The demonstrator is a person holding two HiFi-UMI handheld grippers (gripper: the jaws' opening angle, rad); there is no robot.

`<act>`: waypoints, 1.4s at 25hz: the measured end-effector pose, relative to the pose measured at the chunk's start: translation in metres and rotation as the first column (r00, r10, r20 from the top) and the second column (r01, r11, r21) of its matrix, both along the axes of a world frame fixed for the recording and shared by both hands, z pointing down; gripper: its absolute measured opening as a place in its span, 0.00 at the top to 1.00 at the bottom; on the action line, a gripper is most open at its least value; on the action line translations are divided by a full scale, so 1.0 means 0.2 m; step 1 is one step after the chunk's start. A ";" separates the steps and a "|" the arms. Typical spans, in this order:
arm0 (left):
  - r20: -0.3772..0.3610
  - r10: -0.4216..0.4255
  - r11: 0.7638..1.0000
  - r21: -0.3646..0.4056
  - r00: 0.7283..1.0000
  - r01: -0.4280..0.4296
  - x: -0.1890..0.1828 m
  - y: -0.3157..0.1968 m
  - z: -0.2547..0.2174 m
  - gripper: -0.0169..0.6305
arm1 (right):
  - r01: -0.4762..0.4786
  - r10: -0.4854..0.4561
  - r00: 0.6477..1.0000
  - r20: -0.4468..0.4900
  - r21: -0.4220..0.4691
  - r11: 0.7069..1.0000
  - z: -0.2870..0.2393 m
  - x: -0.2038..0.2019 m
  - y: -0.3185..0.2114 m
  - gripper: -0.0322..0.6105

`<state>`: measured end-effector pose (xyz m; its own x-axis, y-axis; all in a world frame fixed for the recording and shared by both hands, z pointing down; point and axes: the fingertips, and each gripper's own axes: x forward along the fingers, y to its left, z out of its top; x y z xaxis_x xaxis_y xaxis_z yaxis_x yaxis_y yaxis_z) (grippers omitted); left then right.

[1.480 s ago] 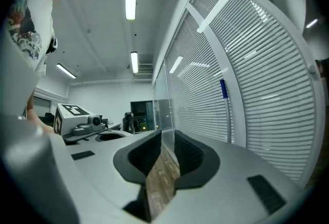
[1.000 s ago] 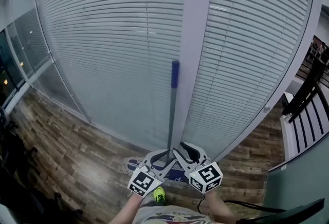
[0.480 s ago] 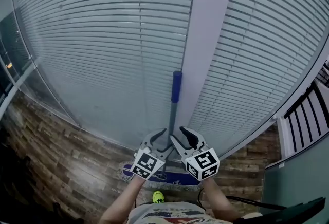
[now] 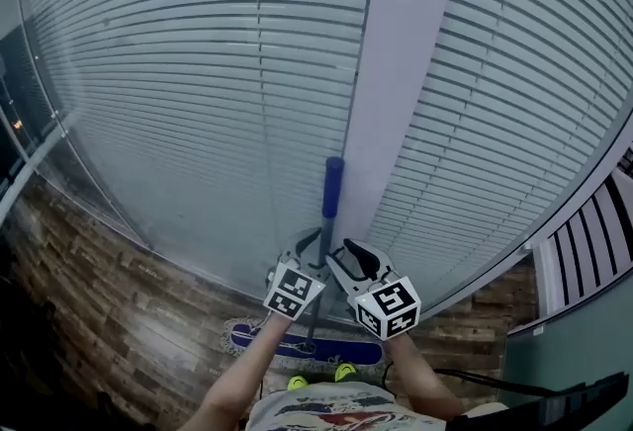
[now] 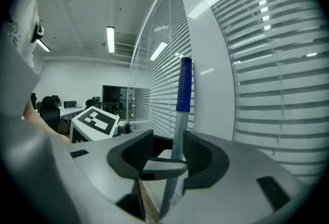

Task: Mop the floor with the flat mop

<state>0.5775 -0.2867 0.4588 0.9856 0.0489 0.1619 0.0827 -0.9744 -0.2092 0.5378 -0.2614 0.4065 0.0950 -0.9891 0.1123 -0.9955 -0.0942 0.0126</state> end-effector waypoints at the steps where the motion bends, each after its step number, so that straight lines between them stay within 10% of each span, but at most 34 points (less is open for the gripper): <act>1: -0.001 -0.013 1.000 0.010 1.000 0.013 -0.01 0.02 0.02 0.62 | 0.005 -0.005 1.000 -0.007 0.003 1.000 0.00 -0.01 0.02 0.70; 5: -0.025 -0.049 0.999 0.001 0.998 0.049 0.01 -0.07 0.04 0.76 | 0.013 -0.013 1.000 -0.019 -0.003 1.000 -0.01 0.09 -0.08 0.70; 23: -0.135 0.040 0.995 -0.090 0.990 -0.052 -0.30 0.20 -0.08 0.79 | 0.047 -0.036 0.997 -0.074 0.142 0.989 -0.48 -0.11 -0.12 0.72; 35: -0.183 0.251 0.968 0.072 0.951 -0.242 -0.67 0.68 -0.32 0.71 | 0.239 -0.238 0.971 -0.032 0.185 0.953 -0.48 -0.63 0.35 0.75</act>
<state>0.4441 -0.1507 0.3954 0.9567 0.2906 -0.0182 0.2731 -0.9171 -0.2904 0.4121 -0.1912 0.3100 -0.1462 -0.9864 -0.0755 -0.9891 0.1445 0.0265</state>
